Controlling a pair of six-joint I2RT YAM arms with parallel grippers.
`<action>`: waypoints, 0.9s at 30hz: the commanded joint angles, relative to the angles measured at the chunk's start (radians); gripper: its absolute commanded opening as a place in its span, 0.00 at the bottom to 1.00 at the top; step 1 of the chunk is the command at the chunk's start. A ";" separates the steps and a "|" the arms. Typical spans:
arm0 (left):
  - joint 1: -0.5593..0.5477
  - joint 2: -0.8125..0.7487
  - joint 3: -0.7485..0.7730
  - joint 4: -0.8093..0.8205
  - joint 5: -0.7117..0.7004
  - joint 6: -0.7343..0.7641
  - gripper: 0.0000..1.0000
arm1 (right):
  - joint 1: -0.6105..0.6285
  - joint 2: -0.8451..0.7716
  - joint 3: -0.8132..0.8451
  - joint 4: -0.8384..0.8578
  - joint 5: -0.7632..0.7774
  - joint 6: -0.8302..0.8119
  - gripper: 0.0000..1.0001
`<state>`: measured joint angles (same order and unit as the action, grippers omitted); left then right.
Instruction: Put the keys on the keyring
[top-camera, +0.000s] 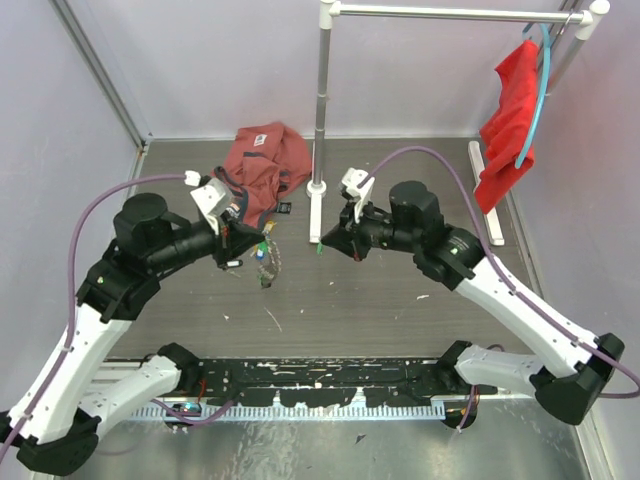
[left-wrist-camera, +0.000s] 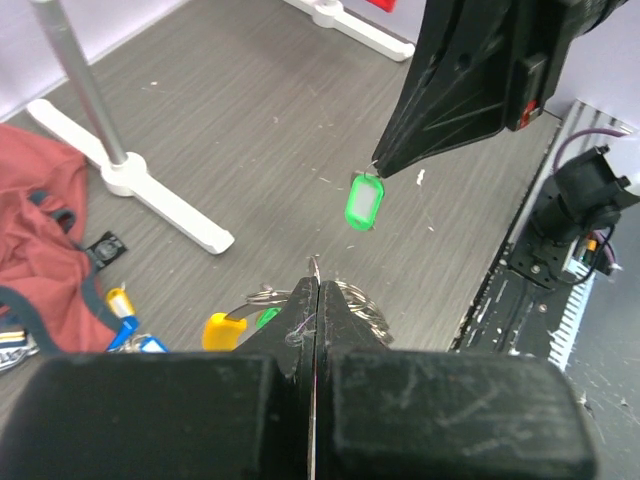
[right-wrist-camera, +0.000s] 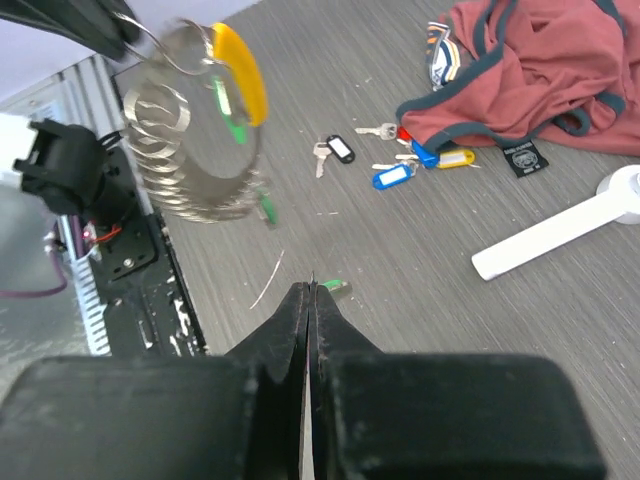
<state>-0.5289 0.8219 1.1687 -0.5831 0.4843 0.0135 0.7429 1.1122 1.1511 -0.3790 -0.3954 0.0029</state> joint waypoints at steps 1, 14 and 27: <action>-0.112 0.018 -0.005 0.096 -0.048 -0.017 0.00 | -0.004 -0.053 0.100 -0.121 -0.093 -0.074 0.01; -0.408 0.060 0.000 0.293 -0.083 0.109 0.00 | -0.004 -0.173 0.206 -0.323 -0.342 -0.213 0.01; -0.413 0.155 0.136 0.297 0.143 0.238 0.00 | -0.004 -0.135 0.331 -0.319 -0.493 -0.199 0.01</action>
<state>-0.9390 0.9703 1.2407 -0.3470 0.5533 0.2092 0.7422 0.9741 1.4422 -0.7490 -0.8272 -0.2131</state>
